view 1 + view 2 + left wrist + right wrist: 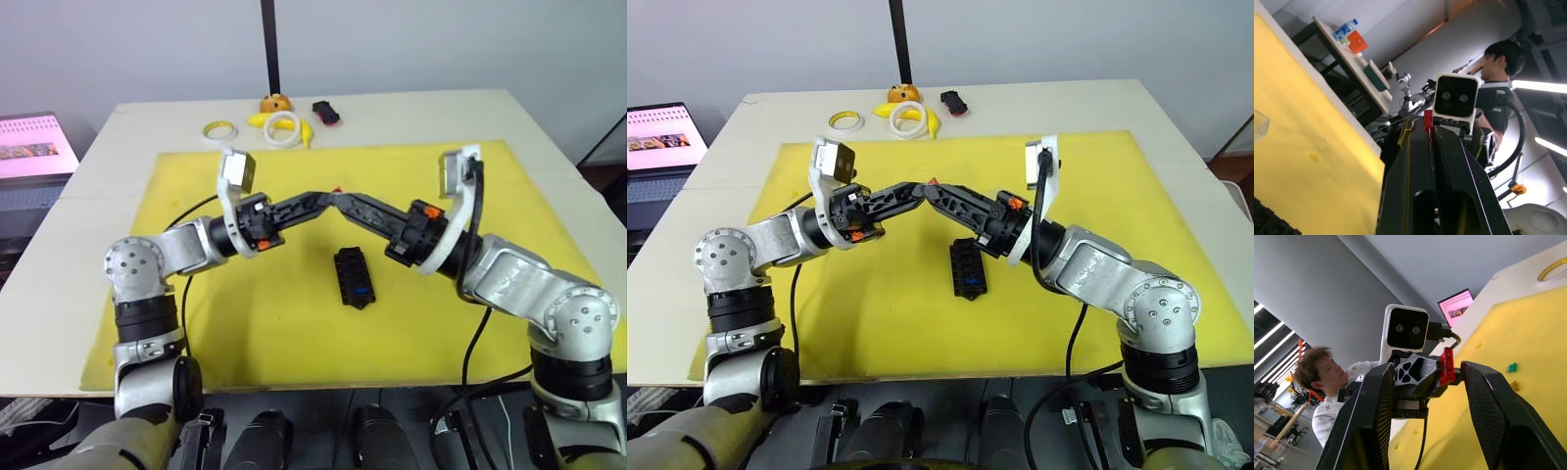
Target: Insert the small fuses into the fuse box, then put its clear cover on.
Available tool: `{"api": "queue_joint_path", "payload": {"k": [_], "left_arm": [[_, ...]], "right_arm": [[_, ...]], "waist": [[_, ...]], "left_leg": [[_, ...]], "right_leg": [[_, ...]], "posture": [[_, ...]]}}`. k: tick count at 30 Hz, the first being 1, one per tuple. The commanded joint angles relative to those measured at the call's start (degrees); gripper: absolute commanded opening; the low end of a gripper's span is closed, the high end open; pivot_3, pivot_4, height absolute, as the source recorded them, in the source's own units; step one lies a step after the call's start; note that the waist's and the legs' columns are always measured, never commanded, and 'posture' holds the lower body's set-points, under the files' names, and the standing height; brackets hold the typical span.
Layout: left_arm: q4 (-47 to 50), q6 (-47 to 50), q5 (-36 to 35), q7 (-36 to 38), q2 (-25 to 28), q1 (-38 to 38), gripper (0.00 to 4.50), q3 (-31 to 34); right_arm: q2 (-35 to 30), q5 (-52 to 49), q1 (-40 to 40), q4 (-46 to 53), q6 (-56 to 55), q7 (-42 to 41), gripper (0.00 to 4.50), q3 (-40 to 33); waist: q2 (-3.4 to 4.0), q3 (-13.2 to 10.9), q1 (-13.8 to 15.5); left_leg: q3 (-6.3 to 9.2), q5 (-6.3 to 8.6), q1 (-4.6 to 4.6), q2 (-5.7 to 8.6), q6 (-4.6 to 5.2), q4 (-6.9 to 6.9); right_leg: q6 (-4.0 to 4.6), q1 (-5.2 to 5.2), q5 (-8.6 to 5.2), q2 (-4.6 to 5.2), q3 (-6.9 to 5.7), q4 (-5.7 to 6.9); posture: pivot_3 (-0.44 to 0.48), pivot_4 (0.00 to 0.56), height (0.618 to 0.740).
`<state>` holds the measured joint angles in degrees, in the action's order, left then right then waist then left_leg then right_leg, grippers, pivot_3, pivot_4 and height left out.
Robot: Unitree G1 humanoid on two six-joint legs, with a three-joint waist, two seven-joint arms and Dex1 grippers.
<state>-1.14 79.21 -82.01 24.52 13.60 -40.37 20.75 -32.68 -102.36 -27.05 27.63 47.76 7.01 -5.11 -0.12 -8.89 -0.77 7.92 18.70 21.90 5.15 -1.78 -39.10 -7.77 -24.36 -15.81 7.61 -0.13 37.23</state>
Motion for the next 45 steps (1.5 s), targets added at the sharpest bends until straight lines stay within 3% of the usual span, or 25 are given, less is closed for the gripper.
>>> {"api": "queue_joint_path", "payload": {"k": [1, 4, 10, 13, 15, 20, 24, 29, 35, 45], "left_arm": [[0.3, -1.5, -2.0, -0.5, 0.7, -0.1, 0.00, -0.9], [0.2, -1.9, -2.5, -0.8, 1.1, 0.0, 0.00, -1.6], [-0.3, -2.8, -2.2, -0.3, 2.6, 0.4, 0.00, -3.2], [0.8, -3.1, 0.3, 2.8, 5.1, 0.9, 1.02, -4.8], [3.0, -3.8, 3.8, 8.3, 8.9, 1.3, 2.01, -7.3], [7.2, -13.5, 18.5, 27.6, 21.8, 0.9, 4.45, -17.8], [9.3, -31.4, 35.5, 42.4, 29.5, 1.2, 4.45, -28.7], [8.6, -52.6, 53.1, 49.5, 30.7, 3.0, 4.45, -37.4], [8.9, -60.6, 60.3, 47.3, 25.3, 4.8, 4.45, -39.8], [7.5, -62.3, 64.8, 44.1, 19.8, 5.4, 4.45, -39.6]], "right_arm": [[-0.2, -1.6, -0.9, 1.8, -1.4, -0.3, 1.52, -0.3], [-0.3, -1.9, -0.9, 1.9, -1.7, -0.2, 0.11, -0.1], [-0.5, -3.0, -1.0, 2.4, -2.5, -0.1, 0.05, 0.1], [-0.9, -3.8, -1.0, 2.4, -2.6, -0.2, 0.00, -0.3], [-2.0, -4.4, -1.0, 2.2, -2.3, -0.6, 0.00, -1.0], [-9.3, -5.6, -1.6, 0.6, 1.5, -5.2, 0.00, -2.6], [-18.1, 0.1, -4.5, -1.2, 8.1, -14.4, 0.00, -1.9], [-28.0, 24.7, -11.2, 1.3, 10.9, -33.5, 0.00, 7.2], [-33.9, 59.1, -13.9, 3.3, -3.3, -53.6, 0.00, 24.0], [-27.8, 77.1, -13.6, -2.7, -12.7, -64.2, 0.00, 27.7]], "waist": [[0.00, 0.0, 0.0], [0.00, 0.0, 0.0], [0.00, 0.0, 0.0], [0.00, 0.0, 0.0], [0.00, 0.0, -0.1], [0.02, 0.0, -0.2], [0.04, 0.0, 0.2], [0.04, 0.0, 0.1], [0.03, 0.0, 0.1], [-0.03, -0.1, 0.1]], "left_leg": [[0.00, 0.00, 0.00, 0.00, 0.00, 0.00], [0.00, 0.00, 0.00, 0.00, 0.00, 0.00], [-0.01, 0.00, -0.01, 0.00, 0.00, 0.00], [-0.01, 0.00, -0.01, 0.00, 0.00, 0.00], [-0.02, 0.00, -0.01, 0.01, 0.00, 0.01], [-0.04, 0.00, -0.02, 0.01, 0.00, 0.07], [-0.11, 0.01, -0.02, 0.03, 0.02, 0.09], [-0.12, 0.04, -0.02, 0.00, 0.08, 0.09], [-0.12, 0.06, 0.21, 0.05, 0.11, -0.03], [-0.11, 0.06, 0.26, -0.02, 0.11, -0.06]], "right_leg": [[0.00, 0.00, 0.00, 0.00, 0.00, 0.00], [0.00, 0.00, 0.00, 0.00, 0.00, 0.00], [0.00, 0.00, 0.00, -0.01, 0.00, 0.00], [0.00, 0.00, 0.00, -0.01, 0.00, 0.00], [0.00, 0.00, 0.00, -0.01, 0.00, 0.00], [0.00, -0.01, 0.00, -0.06, 0.00, -0.03], [0.01, 0.06, 0.00, -0.04, 0.00, -0.18], [0.01, 0.09, 0.00, -0.05, -0.01, -0.22], [-0.01, -0.10, 0.00, -0.04, -0.03, -0.17], [-0.02, -0.17, 0.00, -0.01, -0.04, -0.12]], "posture": [[0.000, 0.150, 0.740], [0.000, 0.150, 0.740], [0.000, 0.150, 0.740], [0.000, 0.150, 0.740], [0.000, 0.150, 0.740], [0.000, 0.150, 0.740], [0.000, 0.150, 0.740], [0.000, 0.150, 0.740], [0.000, 0.150, 0.740], [0.000, 0.150, 0.740]]}}
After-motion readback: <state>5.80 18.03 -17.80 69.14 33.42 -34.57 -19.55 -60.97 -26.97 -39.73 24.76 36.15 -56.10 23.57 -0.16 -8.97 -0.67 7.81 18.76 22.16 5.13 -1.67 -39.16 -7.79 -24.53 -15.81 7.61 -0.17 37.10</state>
